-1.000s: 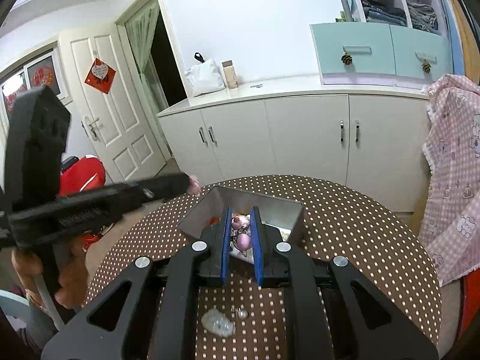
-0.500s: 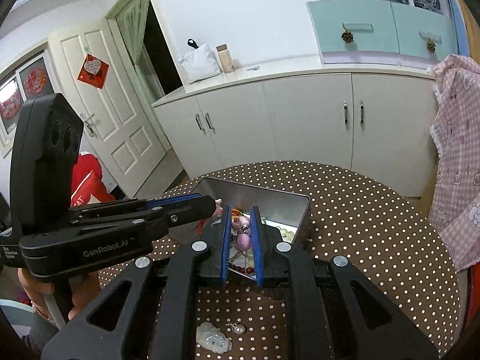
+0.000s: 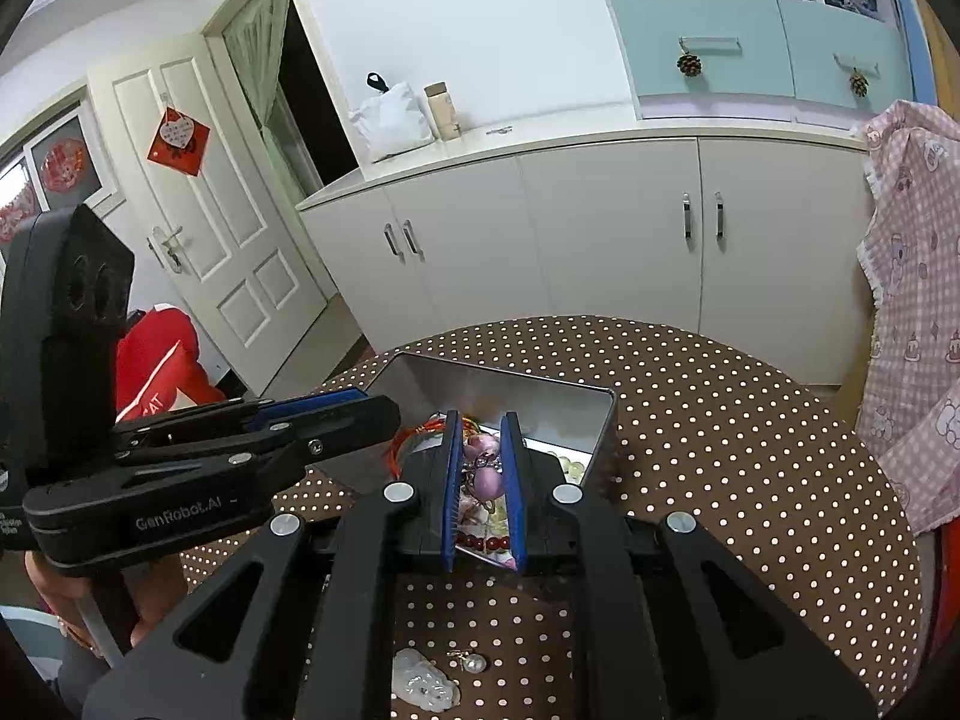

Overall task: Organize jewelry
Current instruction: 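Carry the pink charms into the metal box and release them with both grippers, then grasp the jade pendant with the right gripper while the left grasps a white charm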

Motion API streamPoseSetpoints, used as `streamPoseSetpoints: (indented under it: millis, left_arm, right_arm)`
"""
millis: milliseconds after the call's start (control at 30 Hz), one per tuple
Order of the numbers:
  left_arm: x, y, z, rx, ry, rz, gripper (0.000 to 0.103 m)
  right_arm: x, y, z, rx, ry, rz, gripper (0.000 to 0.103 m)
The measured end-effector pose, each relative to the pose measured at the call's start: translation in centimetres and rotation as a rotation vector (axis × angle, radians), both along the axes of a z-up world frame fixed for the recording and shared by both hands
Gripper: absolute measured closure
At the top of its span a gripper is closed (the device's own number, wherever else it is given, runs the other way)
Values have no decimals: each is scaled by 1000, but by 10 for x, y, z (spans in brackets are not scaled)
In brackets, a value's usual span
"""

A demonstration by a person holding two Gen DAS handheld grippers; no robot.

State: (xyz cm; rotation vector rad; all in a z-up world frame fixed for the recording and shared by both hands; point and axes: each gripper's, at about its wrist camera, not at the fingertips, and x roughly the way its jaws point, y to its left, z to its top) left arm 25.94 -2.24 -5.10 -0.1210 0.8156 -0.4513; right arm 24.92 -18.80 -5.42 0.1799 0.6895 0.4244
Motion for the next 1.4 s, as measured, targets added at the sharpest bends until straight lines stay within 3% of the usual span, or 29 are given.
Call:
streamPoseSetpoints:
  millis: [133,200,233,267,467,567,767,967,1200,1400]
  left_arm:
    - [-3,3,2,4,0,9,73]
    - [-5,6,3,6,-4,21,59]
    - [-7,9,5,7,-11,38,43]
    - [-10,12,6,4,-25,55,41]
    - [-21,20,15,14,-54,73,41]
    - [-31,25,21,23,-82,88,41]
    - [-69,43,41,68,-223,137,38]
    - [-94,51,36,122,-256,155,37]
    - [-103,52,1,158,-187,145,37]
    - [-107,52,-32,178,-105,129,37]
  right_arm:
    - [1,0,0,1,6,4,92]
    - [1,1,1,-1,7,4,92]
    - [1,0,1,1,6,3,92]
    - [1,1,2,3,5,3,91]
    - [0,-2,6,46,-2,-1,88]
    - [-5,-7,11,72,0,-8,78]
    - [-38,-13,31,39,-76,-8,76]
    - [-62,-15,23,15,-74,-20,76]
    - [-80,-7,-12,-54,-8,-8,72]
    - [-86,16,-55,-125,104,50,65]
